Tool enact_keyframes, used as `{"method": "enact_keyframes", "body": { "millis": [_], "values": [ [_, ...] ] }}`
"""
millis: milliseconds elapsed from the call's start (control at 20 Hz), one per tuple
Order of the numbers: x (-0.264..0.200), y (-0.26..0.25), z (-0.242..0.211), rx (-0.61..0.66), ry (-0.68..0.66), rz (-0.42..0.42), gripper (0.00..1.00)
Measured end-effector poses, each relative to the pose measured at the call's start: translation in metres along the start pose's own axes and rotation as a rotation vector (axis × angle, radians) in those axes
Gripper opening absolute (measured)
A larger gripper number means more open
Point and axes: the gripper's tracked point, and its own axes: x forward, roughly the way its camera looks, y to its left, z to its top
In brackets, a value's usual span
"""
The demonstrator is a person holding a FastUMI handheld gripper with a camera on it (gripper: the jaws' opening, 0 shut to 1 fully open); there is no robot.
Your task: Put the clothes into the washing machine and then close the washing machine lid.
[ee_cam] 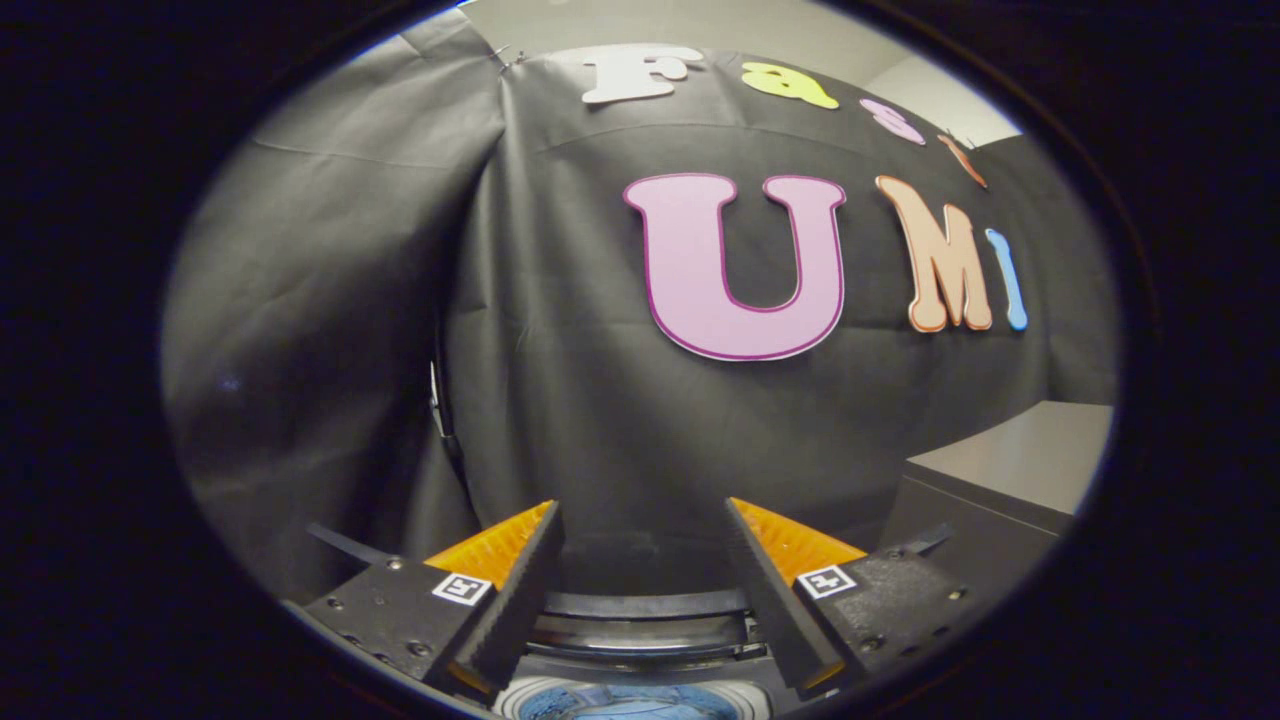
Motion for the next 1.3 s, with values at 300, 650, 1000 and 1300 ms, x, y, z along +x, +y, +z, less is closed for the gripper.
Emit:
{"method": "enact_keyframes", "body": {
  "millis": [300,650,1000,1300],
  "values": [
    [-0.011,0.001,-0.003,0.001,-0.005,-0.001,0.96],
    [-0.014,-0.001,-0.005,-0.001,-0.011,0.008,0.96],
    [-0.022,0.000,-0.008,0.000,-0.011,0.004,0.96],
    [-0.028,-0.002,-0.013,-0.001,-0.009,0.014,0.96]
  ]
}}
